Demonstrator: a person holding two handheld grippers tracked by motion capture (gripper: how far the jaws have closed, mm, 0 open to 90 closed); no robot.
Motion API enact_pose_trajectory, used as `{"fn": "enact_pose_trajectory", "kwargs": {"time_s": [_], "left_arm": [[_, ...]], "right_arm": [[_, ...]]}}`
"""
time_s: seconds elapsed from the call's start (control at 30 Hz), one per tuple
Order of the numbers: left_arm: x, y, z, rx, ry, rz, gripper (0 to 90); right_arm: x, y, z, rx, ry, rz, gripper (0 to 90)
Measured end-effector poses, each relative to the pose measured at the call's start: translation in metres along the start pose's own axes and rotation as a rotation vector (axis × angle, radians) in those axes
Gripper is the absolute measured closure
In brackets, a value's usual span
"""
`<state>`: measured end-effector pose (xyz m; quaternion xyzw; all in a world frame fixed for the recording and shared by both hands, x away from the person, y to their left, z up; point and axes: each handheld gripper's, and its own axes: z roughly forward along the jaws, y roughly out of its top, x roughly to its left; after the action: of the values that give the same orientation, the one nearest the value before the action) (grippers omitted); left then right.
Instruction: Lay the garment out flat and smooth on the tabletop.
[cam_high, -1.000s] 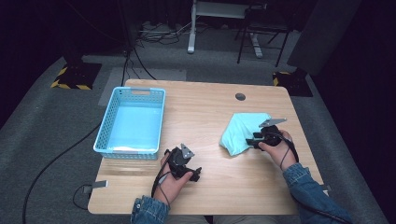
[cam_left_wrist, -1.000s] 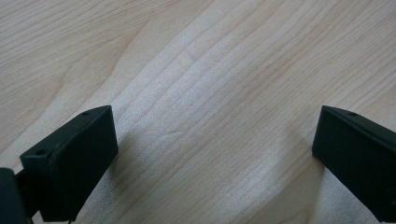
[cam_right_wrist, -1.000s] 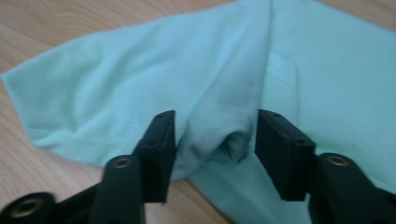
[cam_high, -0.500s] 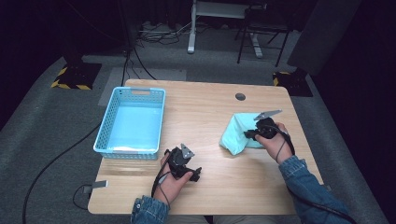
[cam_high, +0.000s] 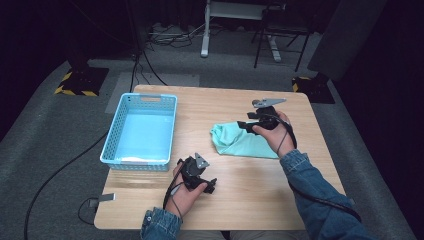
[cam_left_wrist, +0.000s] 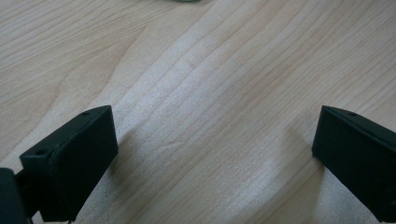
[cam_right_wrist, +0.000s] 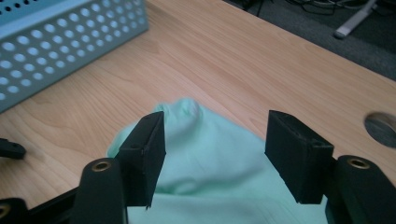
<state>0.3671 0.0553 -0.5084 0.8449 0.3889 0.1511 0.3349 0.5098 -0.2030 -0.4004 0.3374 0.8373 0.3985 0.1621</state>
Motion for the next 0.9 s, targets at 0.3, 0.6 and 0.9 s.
{"fn": "enact_pose_trajectory", "kwargs": {"time_s": [0.3, 0.6, 0.9], "left_arm": [[-0.001, 0.001, 0.000, 0.000, 0.006, -0.004, 0.0], [-0.001, 0.001, 0.000, -0.001, 0.006, -0.004, 0.0], [-0.001, 0.000, 0.000, -0.002, 0.006, -0.004, 0.1]], "right_arm": [[-0.031, -0.036, -0.008, 0.073, -0.059, 0.034, 39.6], [-0.045, -0.062, 0.015, 0.152, -0.071, 0.049, 42.9], [-0.053, -0.075, 0.038, 0.201, -0.084, 0.065, 44.5]]}}
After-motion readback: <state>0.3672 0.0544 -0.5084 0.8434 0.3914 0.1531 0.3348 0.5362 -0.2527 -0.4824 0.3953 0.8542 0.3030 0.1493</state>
